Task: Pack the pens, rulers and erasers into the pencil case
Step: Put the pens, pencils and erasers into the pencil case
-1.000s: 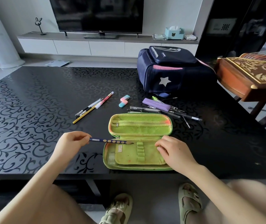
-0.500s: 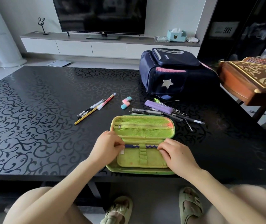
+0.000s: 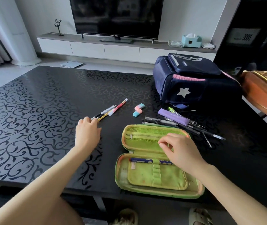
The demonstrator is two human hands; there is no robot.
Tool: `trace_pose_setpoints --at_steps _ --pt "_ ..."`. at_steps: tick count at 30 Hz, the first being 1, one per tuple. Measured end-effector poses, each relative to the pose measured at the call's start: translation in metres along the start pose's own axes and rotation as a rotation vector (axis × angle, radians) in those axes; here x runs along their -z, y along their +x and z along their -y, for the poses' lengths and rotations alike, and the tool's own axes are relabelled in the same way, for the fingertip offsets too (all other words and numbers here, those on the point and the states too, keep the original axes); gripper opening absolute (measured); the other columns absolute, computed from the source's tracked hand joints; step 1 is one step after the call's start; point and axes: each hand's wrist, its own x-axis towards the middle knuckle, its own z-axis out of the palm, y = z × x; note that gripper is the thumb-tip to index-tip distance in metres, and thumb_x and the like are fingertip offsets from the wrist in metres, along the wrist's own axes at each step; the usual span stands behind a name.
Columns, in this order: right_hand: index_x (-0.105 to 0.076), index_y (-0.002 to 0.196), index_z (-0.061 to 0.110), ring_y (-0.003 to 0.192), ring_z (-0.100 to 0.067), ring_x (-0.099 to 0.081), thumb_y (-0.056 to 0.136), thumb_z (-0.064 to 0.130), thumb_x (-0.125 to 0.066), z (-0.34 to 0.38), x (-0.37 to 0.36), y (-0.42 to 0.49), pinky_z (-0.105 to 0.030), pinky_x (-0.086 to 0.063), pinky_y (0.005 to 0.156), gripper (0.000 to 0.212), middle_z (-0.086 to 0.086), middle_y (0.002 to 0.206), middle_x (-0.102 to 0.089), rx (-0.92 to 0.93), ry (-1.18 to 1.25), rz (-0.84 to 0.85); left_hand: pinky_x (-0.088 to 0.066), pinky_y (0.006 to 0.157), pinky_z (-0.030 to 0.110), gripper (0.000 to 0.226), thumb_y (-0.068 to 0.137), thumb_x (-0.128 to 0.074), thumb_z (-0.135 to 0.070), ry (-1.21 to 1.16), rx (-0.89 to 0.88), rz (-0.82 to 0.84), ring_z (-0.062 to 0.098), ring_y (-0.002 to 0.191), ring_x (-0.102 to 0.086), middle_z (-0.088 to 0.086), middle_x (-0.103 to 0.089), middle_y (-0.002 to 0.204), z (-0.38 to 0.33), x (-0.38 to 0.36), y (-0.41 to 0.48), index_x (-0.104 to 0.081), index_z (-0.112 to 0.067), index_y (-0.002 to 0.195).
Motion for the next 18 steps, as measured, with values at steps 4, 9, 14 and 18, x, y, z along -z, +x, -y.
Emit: trace_pose_setpoints --at_steps 4,9,14,18 --pt "-0.069 0.079 0.018 0.064 -0.006 -0.052 0.083 0.013 -0.064 0.005 -0.012 0.006 -0.018 -0.044 0.056 0.008 0.009 0.072 -0.066 0.05 0.005 0.002 -0.04 0.083 0.043 0.025 0.091 -0.051 -0.022 0.254 -0.037 0.081 0.038 0.099 -0.05 0.019 -0.055 0.107 0.015 -0.008 0.023 -0.052 -0.003 0.108" --pt "-0.069 0.079 0.019 0.068 -0.007 -0.057 0.082 0.013 -0.066 0.0 -0.023 0.002 -0.022 -0.048 0.059 0.008 0.01 0.072 -0.066 0.049 -0.026 0.019 -0.043 0.079 0.039 0.017 0.09 -0.043 -0.005 0.271 -0.092 0.163 0.033 0.097 -0.051 0.014 -0.054 0.104 0.024 -0.013 0.03 -0.048 -0.004 0.107" --pt "-0.069 0.078 0.018 0.072 -0.01 -0.058 0.083 0.012 -0.066 0.001 -0.02 -0.011 -0.019 -0.044 0.059 0.008 0.01 0.073 -0.064 0.019 -0.045 0.021 -0.044 0.078 0.041 0.014 0.084 -0.048 0.002 0.209 -0.01 0.154 0.037 0.095 -0.053 0.019 -0.055 0.101 0.038 0.004 0.012 -0.051 0.0 0.098" --pt "-0.068 0.076 0.018 0.071 -0.01 -0.059 0.077 0.009 -0.071 0.003 -0.01 -0.033 -0.015 -0.043 0.057 0.009 0.011 0.072 -0.064 0.004 -0.075 -0.034 -0.041 0.074 0.037 0.007 0.09 -0.05 -0.002 -0.07 -0.04 0.045 0.035 0.087 -0.053 0.017 -0.056 0.094 0.048 0.026 -0.025 -0.056 0.0 0.092"
